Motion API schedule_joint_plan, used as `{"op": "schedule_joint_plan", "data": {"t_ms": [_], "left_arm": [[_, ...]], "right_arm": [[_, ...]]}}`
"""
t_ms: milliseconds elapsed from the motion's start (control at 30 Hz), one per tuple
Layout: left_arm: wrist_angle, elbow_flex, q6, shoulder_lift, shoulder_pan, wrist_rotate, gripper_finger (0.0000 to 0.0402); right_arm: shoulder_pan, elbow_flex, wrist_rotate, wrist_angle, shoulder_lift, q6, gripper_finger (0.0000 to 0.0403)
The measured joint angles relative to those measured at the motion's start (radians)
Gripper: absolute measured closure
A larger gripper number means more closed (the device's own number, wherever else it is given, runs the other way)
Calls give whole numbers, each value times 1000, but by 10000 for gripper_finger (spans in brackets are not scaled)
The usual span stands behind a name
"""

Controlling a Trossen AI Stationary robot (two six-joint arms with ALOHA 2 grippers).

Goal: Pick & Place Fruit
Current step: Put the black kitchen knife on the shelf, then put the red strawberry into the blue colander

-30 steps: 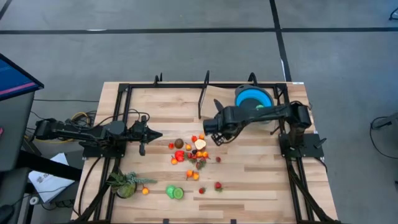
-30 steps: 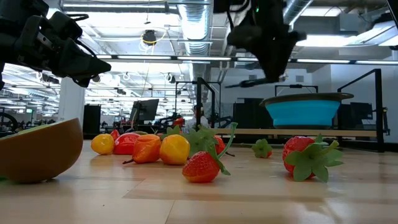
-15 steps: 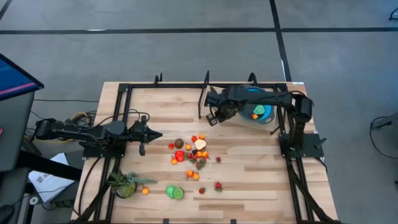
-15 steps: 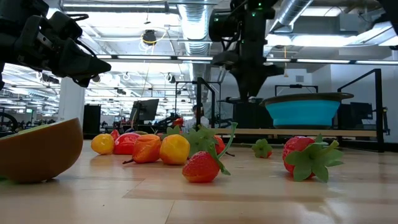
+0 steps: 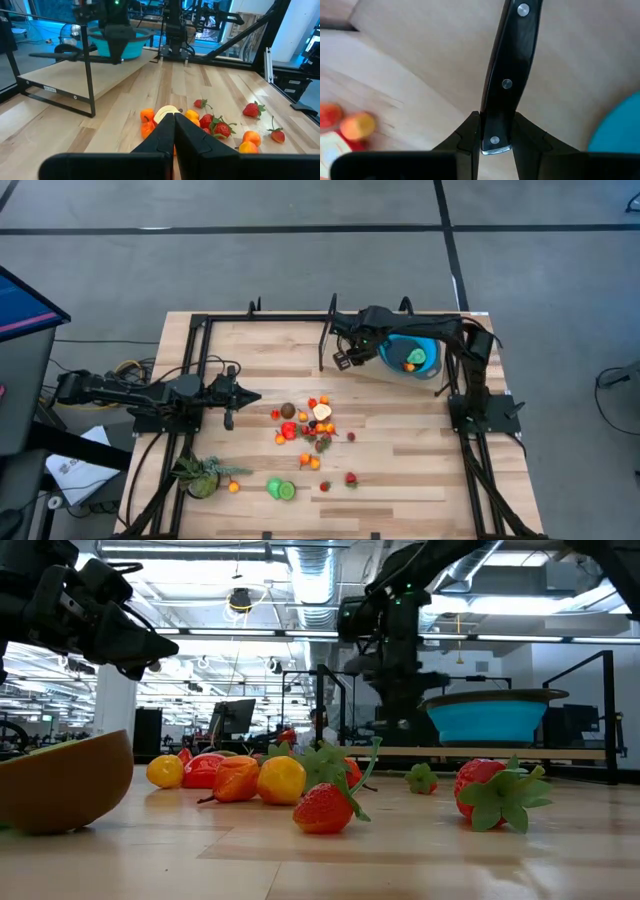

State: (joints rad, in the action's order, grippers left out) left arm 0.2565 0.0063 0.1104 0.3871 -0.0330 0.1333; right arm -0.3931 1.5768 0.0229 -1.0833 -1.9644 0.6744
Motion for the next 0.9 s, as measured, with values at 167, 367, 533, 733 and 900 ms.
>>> {"op": "schedule_joint_plan", "data": {"t_ms": [167, 367, 533, 733, 900], "left_arm": [[-1, 0, 1, 13, 0, -1, 401], [-1, 0, 2, 43, 0, 0, 401], [0, 0, 2, 54, 0, 0, 401], [6, 0, 2, 54, 0, 0, 401], [8, 0, 2, 54, 0, 0, 401]], "right_arm": [[-15, 3, 0, 24, -26, -18, 331], [-28, 2, 1, 14, -38, -23, 331], [-29, 2, 4, 11, -37, -23, 331], [-28, 2, 7, 17, -37, -28, 228], [-25, 2, 8, 14, -37, -30, 167]]}}
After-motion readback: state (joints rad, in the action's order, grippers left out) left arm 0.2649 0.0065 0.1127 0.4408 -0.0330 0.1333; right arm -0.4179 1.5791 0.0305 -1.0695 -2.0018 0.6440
